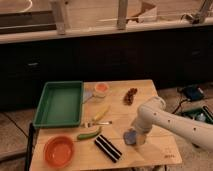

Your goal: Wipe tray with sponge

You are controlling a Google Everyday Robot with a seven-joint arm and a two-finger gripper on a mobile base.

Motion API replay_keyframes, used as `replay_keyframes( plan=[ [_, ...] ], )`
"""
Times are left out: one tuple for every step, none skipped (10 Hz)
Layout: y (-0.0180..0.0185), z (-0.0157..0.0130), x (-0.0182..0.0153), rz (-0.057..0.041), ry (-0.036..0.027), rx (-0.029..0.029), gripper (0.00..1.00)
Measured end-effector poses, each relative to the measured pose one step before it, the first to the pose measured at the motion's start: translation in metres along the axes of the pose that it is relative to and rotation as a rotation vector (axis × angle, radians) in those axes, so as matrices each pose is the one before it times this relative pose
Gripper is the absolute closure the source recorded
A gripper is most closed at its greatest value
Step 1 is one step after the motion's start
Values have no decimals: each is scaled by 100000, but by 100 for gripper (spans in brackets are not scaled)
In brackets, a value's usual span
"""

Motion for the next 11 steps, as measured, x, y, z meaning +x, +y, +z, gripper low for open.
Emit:
replay_keyframes(
  plan=[
    [92,48,-21,-192,-106,-176,37],
    [43,16,-7,-85,-58,-91,37],
    [41,21,-27,-133,-60,-117,38],
    [38,13,-47,-165,-23,-65,46],
    [-3,-20,-21,238,155,8,52],
    [-32,-67,-63,70,185,12,56],
    [-30,-39,-158,-194,244,-111,57],
    [1,-27,-62,-126,132,-68,59],
    [10,-74,-58,-75,208,-36,64],
    [-81,-283,-81,14,518,411,74],
    [-391,-994,-412,-482,800,1021,86]
  ],
)
